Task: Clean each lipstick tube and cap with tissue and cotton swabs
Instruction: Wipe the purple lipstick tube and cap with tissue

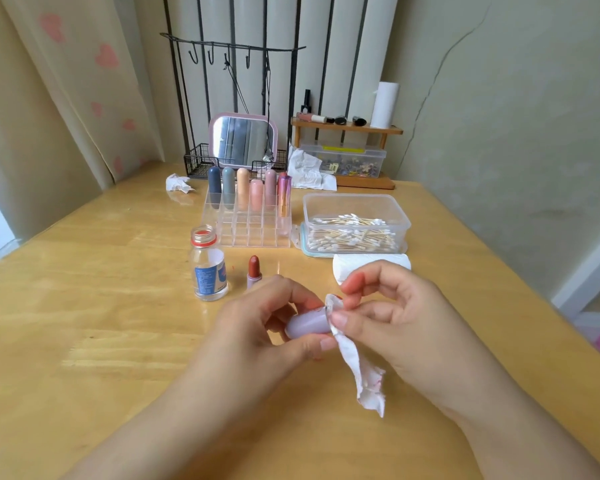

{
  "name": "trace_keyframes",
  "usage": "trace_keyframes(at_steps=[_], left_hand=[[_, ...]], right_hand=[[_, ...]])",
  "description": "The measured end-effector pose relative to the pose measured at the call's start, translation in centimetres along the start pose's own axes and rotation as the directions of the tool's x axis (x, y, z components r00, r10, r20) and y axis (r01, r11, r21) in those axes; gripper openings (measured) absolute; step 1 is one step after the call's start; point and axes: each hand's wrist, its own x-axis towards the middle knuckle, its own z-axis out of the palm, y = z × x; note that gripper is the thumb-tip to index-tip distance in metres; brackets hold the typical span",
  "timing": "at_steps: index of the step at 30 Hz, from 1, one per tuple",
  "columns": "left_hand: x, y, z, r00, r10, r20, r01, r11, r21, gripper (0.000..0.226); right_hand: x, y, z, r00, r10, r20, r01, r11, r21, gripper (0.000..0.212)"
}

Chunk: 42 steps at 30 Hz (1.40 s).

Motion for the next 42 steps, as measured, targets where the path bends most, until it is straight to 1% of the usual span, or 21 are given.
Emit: trace_keyframes(at_steps=[3,5,6,9,11,13,15,16,17,19,22,24,26,28,30,32,33,35,38,40,42], left_hand=[[0.07,-0.14,-0.25,0.996,0.09,0.014,-0.09,0.995,0.048,0.03],[0.17,-0.04,-0.4,0.985,0.17,0.038,-0.173,0.98,0.097,0.026],[0.19,-0.04,-0.44,0.978,0.203,0.054,-0.208,0.972,0.107,0.024],[0.28,-0.25,-0.58,0.972,0.226,0.068,-0.232,0.967,0.102,0.023],[0.26,-0.32,-0.52,0.98,0.192,0.06,-0.195,0.979,0.063,0.024],[0.11,-0.12,-0.29,0.992,0.11,0.065,-0.107,0.993,-0.043,0.027],[0.0,0.06,-0.13,0.996,0.013,0.083,0.0,0.987,-0.161,0.031],[-0.01,0.07,-0.15,0.996,-0.028,0.08,0.042,0.982,-0.184,0.032],[0.01,0.1,-0.24,0.996,-0.061,0.064,0.071,0.981,-0.181,0.03],[0.15,0.18,-0.4,0.994,-0.099,0.044,0.104,0.988,-0.118,0.026],[0.14,0.34,-0.2,0.985,-0.135,0.105,0.139,0.99,-0.034,0.041],[0.15,0.38,-0.21,0.983,-0.143,0.118,0.153,0.985,-0.078,0.038],[0.28,0.24,-0.3,0.984,-0.116,0.135,0.138,0.976,-0.169,0.034],[0.39,-0.04,-0.34,0.988,-0.076,0.133,0.11,0.956,-0.272,0.027],[0.36,-0.25,-0.35,0.992,-0.057,0.111,0.096,0.92,-0.38,0.018],[0.27,-0.4,-0.29,0.992,-0.041,0.118,0.092,0.877,-0.471,0.023],[0.23,-0.3,-0.22,0.992,-0.035,0.125,0.092,0.868,-0.487,0.025],[0.19,0.01,-0.17,0.99,-0.064,0.125,0.115,0.879,-0.462,0.026],[0.25,-0.08,-0.28,0.97,-0.193,0.149,0.236,0.898,-0.372,0.037],[0.32,-0.2,-0.45,0.964,-0.186,0.188,0.236,0.927,-0.29,0.035],[0.41,-0.28,-0.58,0.972,-0.141,0.189,0.19,0.942,-0.275,0.025]], right_hand=[[0.04,0.13,-0.06,0.995,0.101,0.016,-0.1,0.994,-0.046,0.017],[0.07,0.34,-0.02,0.978,0.197,0.074,-0.19,0.978,-0.087,0.013],[0.04,0.43,0.07,0.967,0.227,0.111,-0.217,0.971,-0.099,0.015],[0.02,0.84,0.39,0.968,0.193,0.161,-0.174,0.976,-0.128,0.026],[0.03,0.85,0.48,0.979,0.146,0.141,-0.132,0.986,-0.102,0.023],[0.07,0.68,0.29,0.988,0.102,0.116,-0.092,0.992,-0.083,0.019],[0.12,0.56,-0.11,0.995,0.048,0.082,-0.039,0.992,-0.118,0.018],[0.13,0.47,-0.27,0.998,0.022,0.063,-0.013,0.99,-0.142,0.017],[0.12,0.43,-0.35,0.999,-0.003,0.049,0.011,0.987,-0.161,0.016],[0.05,0.4,-0.25,0.999,-0.042,0.031,0.047,0.982,-0.186,0.011],[-0.08,0.54,-0.03,0.996,-0.095,0.006,0.093,0.961,-0.261,0.013],[-0.11,0.53,0.14,0.993,-0.119,-0.009,0.112,0.954,-0.277,0.014],[-0.07,0.6,0.24,0.992,-0.125,-0.023,0.115,0.962,-0.246,0.018],[0.07,0.72,0.2,0.994,-0.102,-0.027,0.095,0.978,-0.184,0.025],[0.22,0.73,0.1,0.999,-0.049,-0.003,0.048,0.996,-0.08,0.031],[0.38,0.64,-0.01,1.0,-0.004,0.025,0.004,1.0,0.021,0.029],[0.43,0.58,-0.1,1.0,0.004,0.028,-0.005,0.999,0.041,0.029],[0.44,0.42,-0.28,0.999,-0.016,0.03,0.015,1.0,0.022,0.033],[0.19,0.26,-0.03,0.996,-0.076,0.046,0.08,0.994,-0.078,0.031],[0.0,0.38,0.3,0.992,-0.115,0.046,0.12,0.983,-0.138,0.024],[0.0,0.56,0.35,0.991,-0.132,0.028,0.135,0.979,-0.154,0.021]])
